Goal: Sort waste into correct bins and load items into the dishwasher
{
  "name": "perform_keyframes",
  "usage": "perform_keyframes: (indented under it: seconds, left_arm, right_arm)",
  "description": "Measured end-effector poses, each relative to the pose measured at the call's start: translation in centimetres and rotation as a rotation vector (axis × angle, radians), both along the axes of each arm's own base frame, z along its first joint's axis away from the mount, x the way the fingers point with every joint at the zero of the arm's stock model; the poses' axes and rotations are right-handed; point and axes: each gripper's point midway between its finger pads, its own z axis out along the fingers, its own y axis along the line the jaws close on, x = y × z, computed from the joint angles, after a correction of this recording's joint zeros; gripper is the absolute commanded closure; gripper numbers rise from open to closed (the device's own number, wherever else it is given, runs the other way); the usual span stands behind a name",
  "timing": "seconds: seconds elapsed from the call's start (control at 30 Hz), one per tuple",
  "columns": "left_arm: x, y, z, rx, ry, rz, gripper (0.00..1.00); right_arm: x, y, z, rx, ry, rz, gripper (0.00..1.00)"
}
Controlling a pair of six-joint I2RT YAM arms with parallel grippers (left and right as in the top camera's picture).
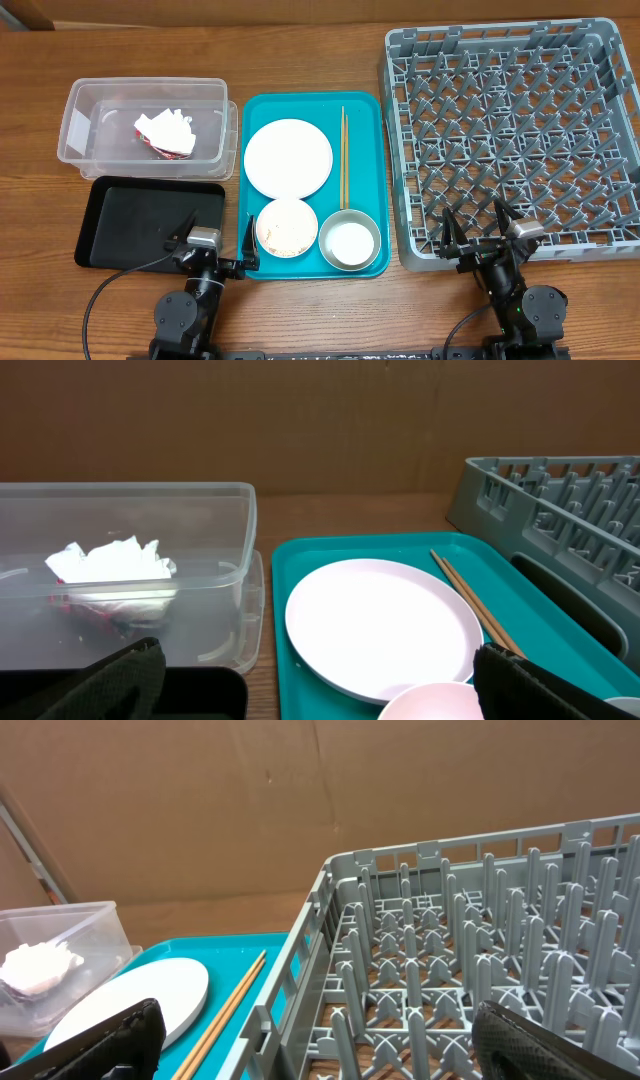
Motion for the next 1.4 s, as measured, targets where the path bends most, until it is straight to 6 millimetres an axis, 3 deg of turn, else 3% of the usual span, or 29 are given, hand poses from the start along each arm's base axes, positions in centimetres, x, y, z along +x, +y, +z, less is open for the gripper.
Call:
perform_keyframes:
  seconds: [1.4]
  left_arm:
    - [-0.08, -0.47, 0.03, -0.007, 0.0, -0.027, 0.0]
  right_arm:
    - [-0.03, 0.11, 0.03, 0.001, -0.001, 0.006, 0.0]
